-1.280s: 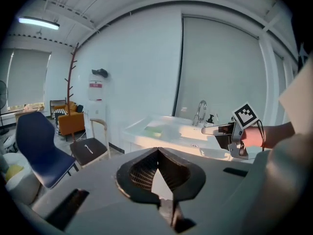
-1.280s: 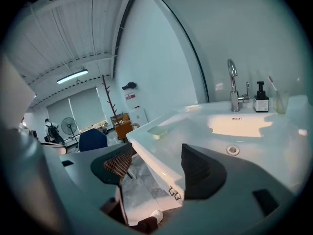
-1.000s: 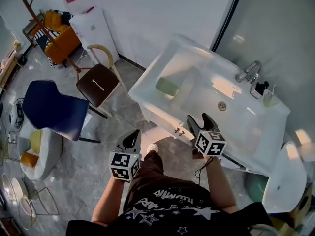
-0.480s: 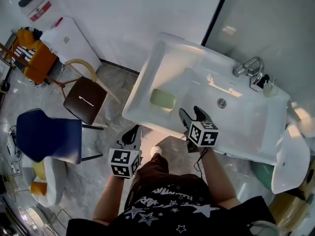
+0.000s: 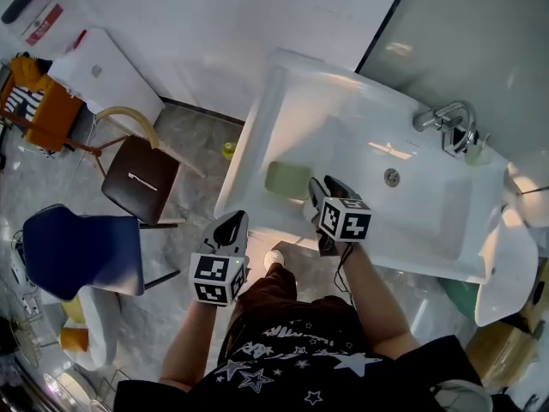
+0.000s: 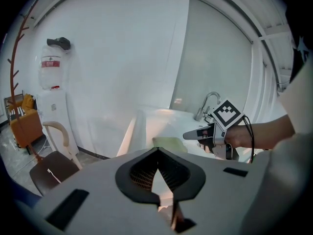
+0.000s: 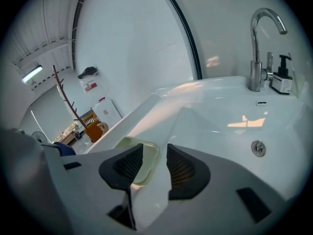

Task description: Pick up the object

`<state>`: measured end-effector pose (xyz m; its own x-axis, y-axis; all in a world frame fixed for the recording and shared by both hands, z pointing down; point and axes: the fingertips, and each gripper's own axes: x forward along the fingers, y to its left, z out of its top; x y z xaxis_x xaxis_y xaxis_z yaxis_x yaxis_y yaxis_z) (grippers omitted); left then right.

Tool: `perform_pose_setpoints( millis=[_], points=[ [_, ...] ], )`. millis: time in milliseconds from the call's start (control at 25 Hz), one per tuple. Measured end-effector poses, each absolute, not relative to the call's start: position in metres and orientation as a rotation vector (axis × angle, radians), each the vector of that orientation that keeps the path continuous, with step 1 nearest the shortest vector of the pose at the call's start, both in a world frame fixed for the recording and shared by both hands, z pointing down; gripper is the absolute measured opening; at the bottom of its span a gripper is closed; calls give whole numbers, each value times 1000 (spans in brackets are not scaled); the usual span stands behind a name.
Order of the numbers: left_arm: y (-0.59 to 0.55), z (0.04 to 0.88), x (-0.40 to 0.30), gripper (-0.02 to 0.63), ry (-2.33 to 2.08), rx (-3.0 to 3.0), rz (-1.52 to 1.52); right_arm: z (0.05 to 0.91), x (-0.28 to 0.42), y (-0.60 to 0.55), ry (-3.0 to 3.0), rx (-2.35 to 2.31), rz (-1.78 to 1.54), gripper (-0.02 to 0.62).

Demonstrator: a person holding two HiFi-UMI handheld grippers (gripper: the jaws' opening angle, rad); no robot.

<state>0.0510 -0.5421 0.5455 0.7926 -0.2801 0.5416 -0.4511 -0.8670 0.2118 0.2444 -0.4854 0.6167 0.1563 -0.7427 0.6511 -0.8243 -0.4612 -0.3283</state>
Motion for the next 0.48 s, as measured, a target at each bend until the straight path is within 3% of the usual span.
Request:
perform_pose_setpoints(
  millis=[480],
  points=[
    [-564,567,44,17,-556,2641,742,652,246,-505,-1413,2241,1350,109]
  ],
)
